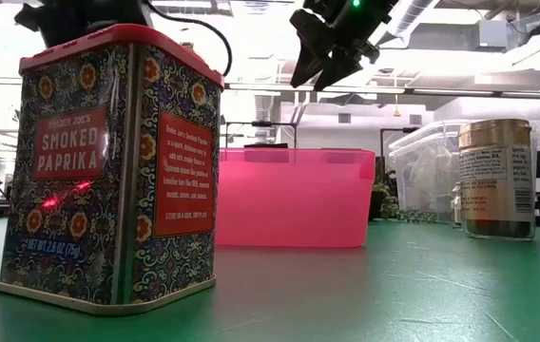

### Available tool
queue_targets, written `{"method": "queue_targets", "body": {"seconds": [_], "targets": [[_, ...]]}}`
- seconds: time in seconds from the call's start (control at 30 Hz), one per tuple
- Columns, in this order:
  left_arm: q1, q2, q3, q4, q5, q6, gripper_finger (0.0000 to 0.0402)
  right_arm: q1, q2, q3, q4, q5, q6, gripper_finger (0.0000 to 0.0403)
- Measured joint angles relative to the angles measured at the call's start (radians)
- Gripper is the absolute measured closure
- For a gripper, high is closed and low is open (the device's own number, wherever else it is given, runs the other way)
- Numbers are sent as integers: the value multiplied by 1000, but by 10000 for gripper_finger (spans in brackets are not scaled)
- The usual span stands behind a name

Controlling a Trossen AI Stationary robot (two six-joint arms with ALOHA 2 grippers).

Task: Sort spices by type
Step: Put the top red seasoning can into the orange bin

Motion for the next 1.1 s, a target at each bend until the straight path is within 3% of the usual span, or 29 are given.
{"method": "queue_targets", "body": {"seconds": [0.13, 0.3, 0.5, 0.87, 0.97, 1.1], "targets": [[6, 27, 1, 24, -1, 75, 129, 0, 0, 0, -5, 0, 0, 88], [28, 49, 8, 27, -8, 114, 205, 0, 0, 0, -7, 0, 2, 88], [65, 53, 43, 4, -13, 147, 205, 0, 1, 0, -10, 0, 2, 88], [177, 52, 325, -39, -21, 258, 205, -9, 1, -13, -63, 62, 18, 88], [215, 71, 401, -13, -22, 281, 205, -24, 1, -45, -46, 141, 19, 88], [252, 127, 458, 55, -19, 336, 205, -72, -21, -126, 13, 139, 18, 88]]}}
